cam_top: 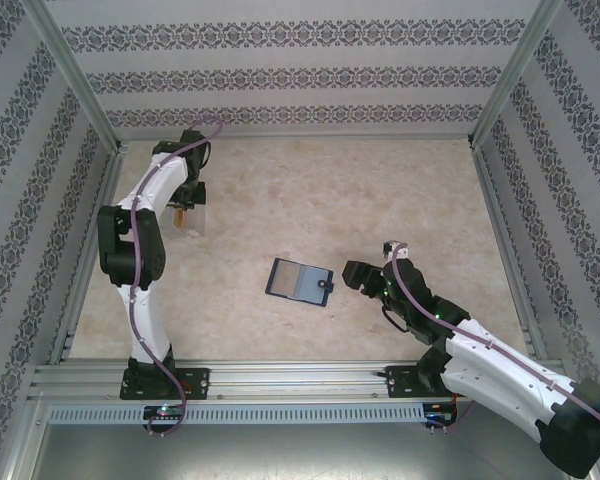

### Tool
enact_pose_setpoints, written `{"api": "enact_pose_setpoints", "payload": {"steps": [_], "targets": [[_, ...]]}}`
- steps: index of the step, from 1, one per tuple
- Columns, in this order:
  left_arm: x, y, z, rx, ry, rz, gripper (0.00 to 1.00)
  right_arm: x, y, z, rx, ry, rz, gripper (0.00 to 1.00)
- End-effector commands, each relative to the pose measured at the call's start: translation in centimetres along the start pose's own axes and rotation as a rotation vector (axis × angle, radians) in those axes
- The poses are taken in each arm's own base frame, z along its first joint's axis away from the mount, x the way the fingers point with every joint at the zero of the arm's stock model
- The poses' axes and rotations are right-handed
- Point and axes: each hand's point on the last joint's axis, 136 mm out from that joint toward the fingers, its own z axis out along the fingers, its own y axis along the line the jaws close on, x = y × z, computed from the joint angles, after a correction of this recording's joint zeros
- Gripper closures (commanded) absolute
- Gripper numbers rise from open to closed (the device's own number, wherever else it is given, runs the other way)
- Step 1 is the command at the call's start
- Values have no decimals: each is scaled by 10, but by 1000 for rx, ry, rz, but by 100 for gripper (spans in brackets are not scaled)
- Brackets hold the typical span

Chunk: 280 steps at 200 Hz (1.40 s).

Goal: Put the credit cards into the card holder
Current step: Pick up the credit card from the storage box, then insert the credit card into the card slot.

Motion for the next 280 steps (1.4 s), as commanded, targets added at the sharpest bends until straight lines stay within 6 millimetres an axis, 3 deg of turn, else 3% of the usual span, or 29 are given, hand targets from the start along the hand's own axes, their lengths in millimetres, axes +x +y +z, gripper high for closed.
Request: {"api": "enact_pose_setpoints", "payload": {"steps": [1, 54, 88, 113, 149, 201, 243, 280], "targets": [[3, -3, -42, 150, -16, -79, 100, 4, 2, 1, -20, 21, -15, 21], [6, -5, -97, 387, -78, -153, 100, 4, 41, 10, -116, 130, -82, 24], [18, -49, -135, 753, -80, -207, 100, 0, 78, 15, -227, 201, -62, 24], [28, -101, -162, 1152, 19, -310, 100, -2, 100, 23, -273, 277, 26, 24], [52, -137, -199, 1309, 24, -223, 100, -11, 125, 30, -360, 334, 170, 24], [104, -189, -217, 1435, 156, -26, 100, -30, 146, 39, -506, 375, 384, 26], [124, -205, -224, 1428, 183, 75, 100, -39, 148, 37, -540, 343, 403, 28], [130, -212, -222, 1434, 208, 88, 100, -43, 144, 32, -553, 318, 423, 50]]}}
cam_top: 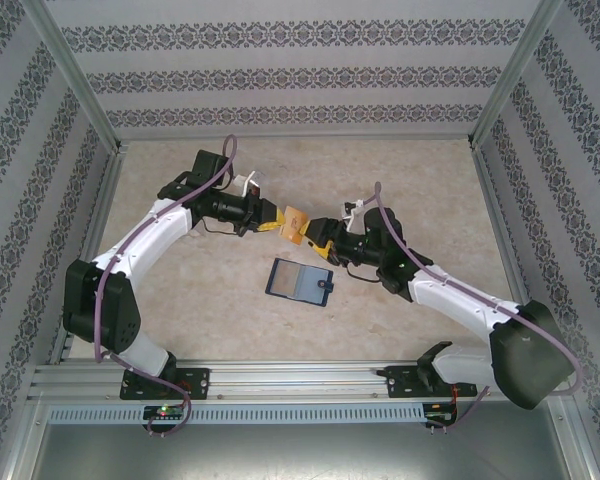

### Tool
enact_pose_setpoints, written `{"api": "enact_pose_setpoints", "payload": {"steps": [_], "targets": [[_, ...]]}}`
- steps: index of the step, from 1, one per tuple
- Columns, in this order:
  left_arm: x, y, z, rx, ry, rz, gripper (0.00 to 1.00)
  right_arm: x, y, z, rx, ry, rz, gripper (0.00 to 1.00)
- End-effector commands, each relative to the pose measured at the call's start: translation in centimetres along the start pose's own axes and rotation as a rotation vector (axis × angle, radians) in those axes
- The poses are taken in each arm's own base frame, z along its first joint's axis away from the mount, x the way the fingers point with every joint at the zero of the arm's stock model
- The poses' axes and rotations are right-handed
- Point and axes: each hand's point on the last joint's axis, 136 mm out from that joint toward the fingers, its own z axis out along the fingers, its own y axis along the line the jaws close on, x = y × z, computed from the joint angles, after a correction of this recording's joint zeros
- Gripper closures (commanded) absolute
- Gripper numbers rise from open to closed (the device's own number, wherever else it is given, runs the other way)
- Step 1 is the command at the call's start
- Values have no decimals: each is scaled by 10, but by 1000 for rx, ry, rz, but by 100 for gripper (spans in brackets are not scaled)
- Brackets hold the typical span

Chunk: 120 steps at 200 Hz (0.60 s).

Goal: Put the credit cards into the card holder
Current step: Insert the credit card into the card slot.

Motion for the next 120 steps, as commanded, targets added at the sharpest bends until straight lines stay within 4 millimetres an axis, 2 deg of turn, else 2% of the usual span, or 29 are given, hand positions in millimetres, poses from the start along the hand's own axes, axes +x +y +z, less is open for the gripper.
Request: {"api": "enact_pose_setpoints", "payload": {"steps": [1, 32, 120], "targets": [[3, -7, 6, 37, 29, 43, 100, -2, 12, -8, -60, -17, -6, 51], [4, -6, 9, 41, 38, 38, 100, -3, 15, -12, -71, -30, -8, 61], [7, 0, 14, 48, 58, 13, 100, -5, 13, -6, -77, -21, -3, 64]]}}
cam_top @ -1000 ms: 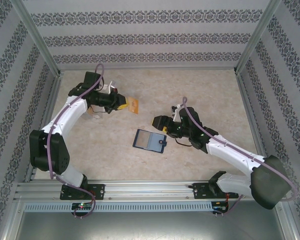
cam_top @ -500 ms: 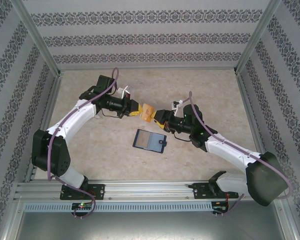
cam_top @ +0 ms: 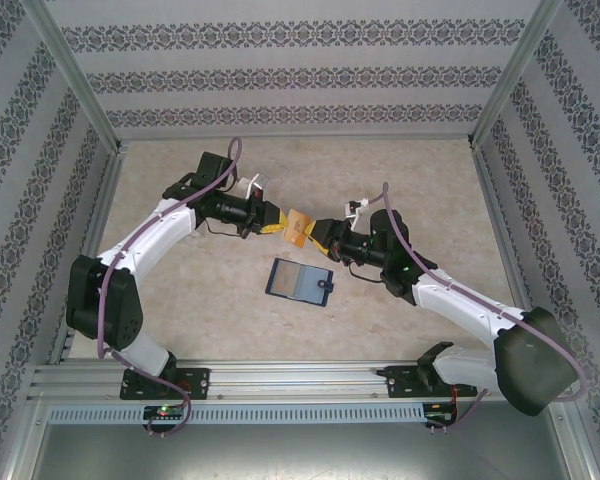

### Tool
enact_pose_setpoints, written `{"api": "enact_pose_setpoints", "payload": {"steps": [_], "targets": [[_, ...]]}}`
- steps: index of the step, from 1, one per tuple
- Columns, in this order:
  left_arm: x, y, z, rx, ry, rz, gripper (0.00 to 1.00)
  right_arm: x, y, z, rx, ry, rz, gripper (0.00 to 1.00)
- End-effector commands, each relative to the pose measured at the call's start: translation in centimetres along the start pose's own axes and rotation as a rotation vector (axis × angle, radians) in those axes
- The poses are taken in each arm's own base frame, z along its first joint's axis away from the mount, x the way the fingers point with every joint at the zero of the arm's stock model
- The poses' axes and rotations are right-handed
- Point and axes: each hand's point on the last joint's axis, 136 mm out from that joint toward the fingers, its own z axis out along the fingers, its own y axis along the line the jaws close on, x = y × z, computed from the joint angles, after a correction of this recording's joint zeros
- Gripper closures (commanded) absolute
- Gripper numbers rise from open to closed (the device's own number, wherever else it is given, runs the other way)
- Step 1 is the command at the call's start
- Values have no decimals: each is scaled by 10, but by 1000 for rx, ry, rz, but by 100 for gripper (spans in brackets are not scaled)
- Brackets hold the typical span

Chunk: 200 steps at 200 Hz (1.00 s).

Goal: Put the credit cards into the card holder
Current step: Insert the credit card into the card slot.

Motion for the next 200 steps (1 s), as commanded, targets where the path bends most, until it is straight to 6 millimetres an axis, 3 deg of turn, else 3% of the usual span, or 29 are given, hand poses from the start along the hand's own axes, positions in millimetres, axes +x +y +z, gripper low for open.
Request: {"api": "enact_pose_setpoints", "payload": {"steps": [1, 52, 131, 149, 183, 200], "targets": [[3, -3, 6, 32, 25, 23, 100, -2, 3, 2, -27, 3, 2, 64], [3, -3, 7, 40, 21, 14, 100, -3, -6, 3, -11, -8, 23, 64], [6, -4, 12, 50, 34, 13, 100, -3, -5, 7, -37, 1, 45, 64], [8, -2, 14, 48, 40, 8, 100, -3, -6, 8, -36, 1, 45, 69], [8, 5, 15, 30, 40, -1, 100, -2, -13, 6, -21, -8, 38, 87], [7, 16, 16, -14, 43, -18, 70, 3, -20, 5, 2, 3, 19, 96]]}}
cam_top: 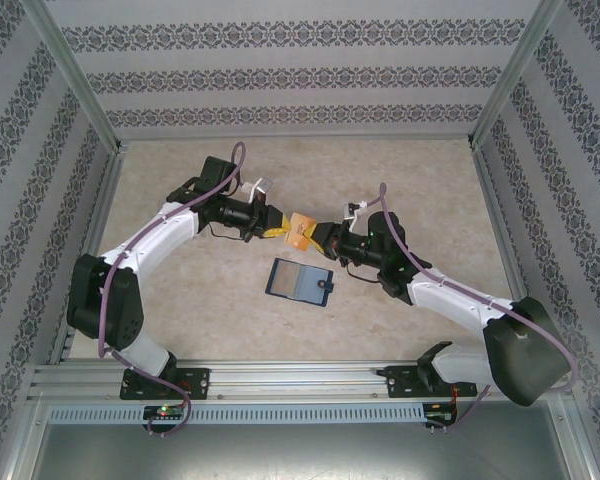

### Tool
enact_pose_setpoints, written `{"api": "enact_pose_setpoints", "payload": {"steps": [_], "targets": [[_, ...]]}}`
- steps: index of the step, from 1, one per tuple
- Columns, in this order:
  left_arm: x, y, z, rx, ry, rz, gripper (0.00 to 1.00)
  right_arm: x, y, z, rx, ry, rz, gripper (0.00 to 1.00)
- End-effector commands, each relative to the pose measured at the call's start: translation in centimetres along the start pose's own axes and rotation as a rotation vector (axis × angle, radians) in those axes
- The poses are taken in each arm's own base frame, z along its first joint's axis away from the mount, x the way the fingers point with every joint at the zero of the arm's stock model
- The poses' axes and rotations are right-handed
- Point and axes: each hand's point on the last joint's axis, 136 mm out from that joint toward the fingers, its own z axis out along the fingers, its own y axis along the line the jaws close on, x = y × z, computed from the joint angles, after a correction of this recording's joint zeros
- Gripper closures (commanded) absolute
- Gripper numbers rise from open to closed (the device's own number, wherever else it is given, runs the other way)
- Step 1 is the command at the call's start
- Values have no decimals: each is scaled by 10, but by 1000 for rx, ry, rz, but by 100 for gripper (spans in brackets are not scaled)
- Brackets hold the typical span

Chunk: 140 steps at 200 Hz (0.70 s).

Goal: Put the credit cards into the card holder
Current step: Insert the credit card into the card slot.

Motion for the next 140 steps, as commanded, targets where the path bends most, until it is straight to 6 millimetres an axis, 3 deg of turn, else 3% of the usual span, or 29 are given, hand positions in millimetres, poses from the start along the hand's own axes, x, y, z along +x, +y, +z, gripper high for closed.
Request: {"api": "enact_pose_setpoints", "payload": {"steps": [1, 20, 88, 118, 140], "targets": [[3, 9, 6, -20, 28, -3, 69, 4, -11, -3, 20, 7, -34, 96], [0, 26, 3, -84, 15, -16, 50, 12, -31, -6, 72, 10, -31, 100], [9, 122, -1, -448, 5, -70, 45, 32, -94, 0, 243, 20, -56, 100], [16, 150, 4, -526, 20, -78, 39, 39, -120, 2, 315, 24, -66, 100], [19, 163, 12, -555, 35, -79, 42, 40, -135, 3, 353, 31, -80, 100]]}}
